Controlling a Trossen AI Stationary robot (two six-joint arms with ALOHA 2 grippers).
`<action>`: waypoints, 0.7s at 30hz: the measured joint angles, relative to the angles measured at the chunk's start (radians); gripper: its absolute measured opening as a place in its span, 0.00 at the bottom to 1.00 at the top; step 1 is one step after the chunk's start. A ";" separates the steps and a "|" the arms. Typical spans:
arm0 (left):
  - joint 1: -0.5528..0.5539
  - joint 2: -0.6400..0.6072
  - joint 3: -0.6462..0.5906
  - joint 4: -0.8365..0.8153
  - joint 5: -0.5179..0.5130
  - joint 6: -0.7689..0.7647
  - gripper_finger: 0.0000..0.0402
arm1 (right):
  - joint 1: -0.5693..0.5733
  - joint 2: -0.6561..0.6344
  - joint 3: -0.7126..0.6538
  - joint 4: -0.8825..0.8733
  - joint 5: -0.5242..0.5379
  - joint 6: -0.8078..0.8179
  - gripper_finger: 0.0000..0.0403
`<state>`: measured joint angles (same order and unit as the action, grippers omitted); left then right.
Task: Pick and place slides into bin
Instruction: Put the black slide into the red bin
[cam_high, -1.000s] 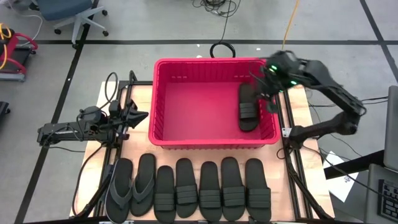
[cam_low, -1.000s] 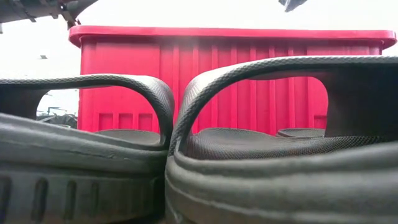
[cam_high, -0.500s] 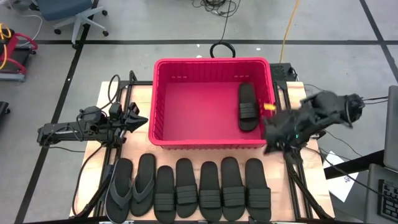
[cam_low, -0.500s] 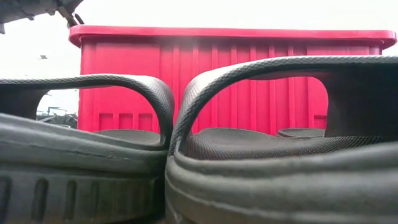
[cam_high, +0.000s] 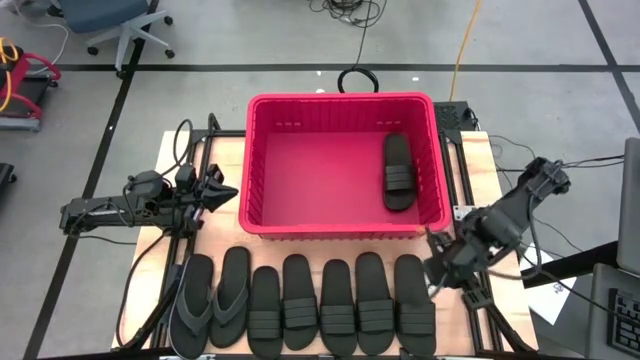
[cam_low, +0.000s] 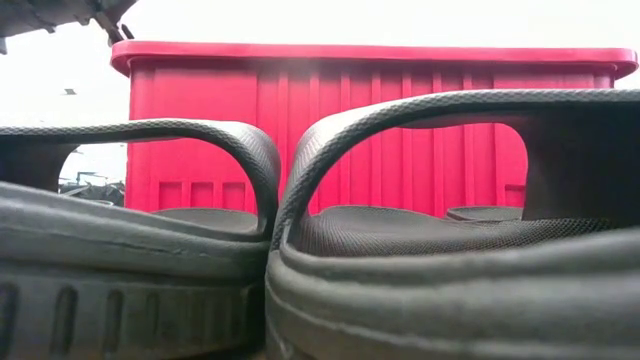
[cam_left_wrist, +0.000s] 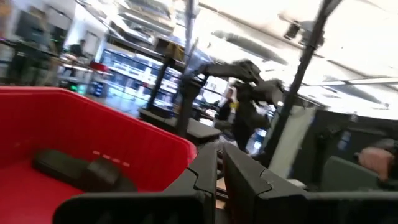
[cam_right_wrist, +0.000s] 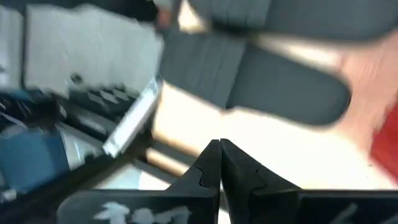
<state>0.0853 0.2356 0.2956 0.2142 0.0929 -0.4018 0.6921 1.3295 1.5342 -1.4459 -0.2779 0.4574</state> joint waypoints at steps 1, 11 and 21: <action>0.000 0.000 0.000 0.000 -0.027 0.000 0.06 | 0.017 -0.017 -0.028 0.001 0.000 0.022 0.00; 0.000 0.000 0.000 0.000 -0.229 -0.022 0.06 | 0.314 -0.080 -0.166 0.304 0.080 0.093 0.00; 0.000 0.000 0.000 0.000 -0.263 -0.037 0.06 | 0.424 -0.080 -0.350 0.790 0.082 0.428 0.00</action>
<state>0.0856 0.2356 0.2955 0.2142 -0.1702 -0.4389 1.1160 1.2499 1.1840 -0.6556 -0.1960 0.8857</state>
